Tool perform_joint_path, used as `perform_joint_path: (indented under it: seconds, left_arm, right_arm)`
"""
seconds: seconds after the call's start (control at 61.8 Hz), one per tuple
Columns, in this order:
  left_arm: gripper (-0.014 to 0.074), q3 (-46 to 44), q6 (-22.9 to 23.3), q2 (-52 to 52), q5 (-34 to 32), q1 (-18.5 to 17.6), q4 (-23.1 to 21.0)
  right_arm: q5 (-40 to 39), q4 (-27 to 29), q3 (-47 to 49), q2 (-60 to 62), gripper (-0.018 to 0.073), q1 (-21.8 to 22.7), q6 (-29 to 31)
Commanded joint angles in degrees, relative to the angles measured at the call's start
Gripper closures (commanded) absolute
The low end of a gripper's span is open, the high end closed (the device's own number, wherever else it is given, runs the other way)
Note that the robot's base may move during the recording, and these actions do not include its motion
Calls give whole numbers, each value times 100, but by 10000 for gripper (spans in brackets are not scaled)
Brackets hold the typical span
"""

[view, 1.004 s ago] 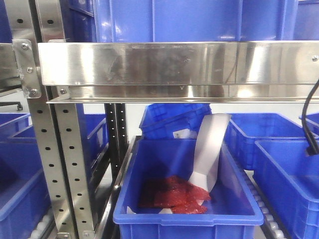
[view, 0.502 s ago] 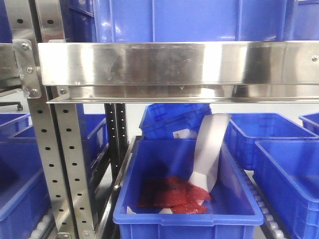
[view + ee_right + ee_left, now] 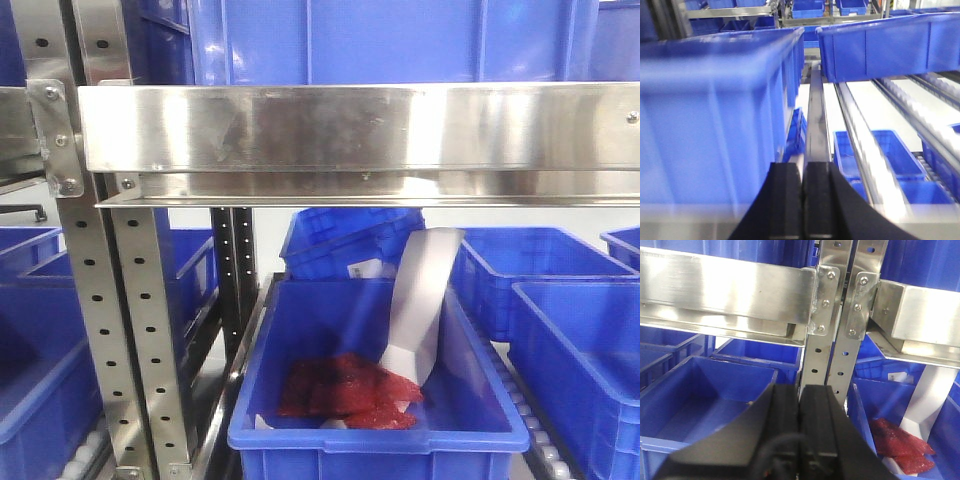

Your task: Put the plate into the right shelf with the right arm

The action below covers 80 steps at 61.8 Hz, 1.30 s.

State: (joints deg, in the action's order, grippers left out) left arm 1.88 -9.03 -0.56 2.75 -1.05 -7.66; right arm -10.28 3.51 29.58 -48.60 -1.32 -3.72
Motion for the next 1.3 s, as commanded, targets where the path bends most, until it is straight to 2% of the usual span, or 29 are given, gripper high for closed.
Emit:
perform_joint_path:
  seconds: [0.0,0.243,0.502,1.036,1.279]
  left_arm:
    - [725,59,40,-59,-516,-11,-47]
    - [725,59,40,-59,-516,-11,-47]
    - [725,59,40,-59,-516,-11,-47]
    - [725,59,40,-59,-516,-11,-47]
    - [725,59,40,-59,-516,-11,-47]
  right_arm:
    - [-690,-82,-439,676,505,43,5]
    - [-249,-82,-1700,2637,505,43,5]
    - [626,-82,-1979,4281,505,43,5]
    - [691,-77,-1979,4452,505,43,5]
    - [621,-77,-2372,4485,505,43,5]
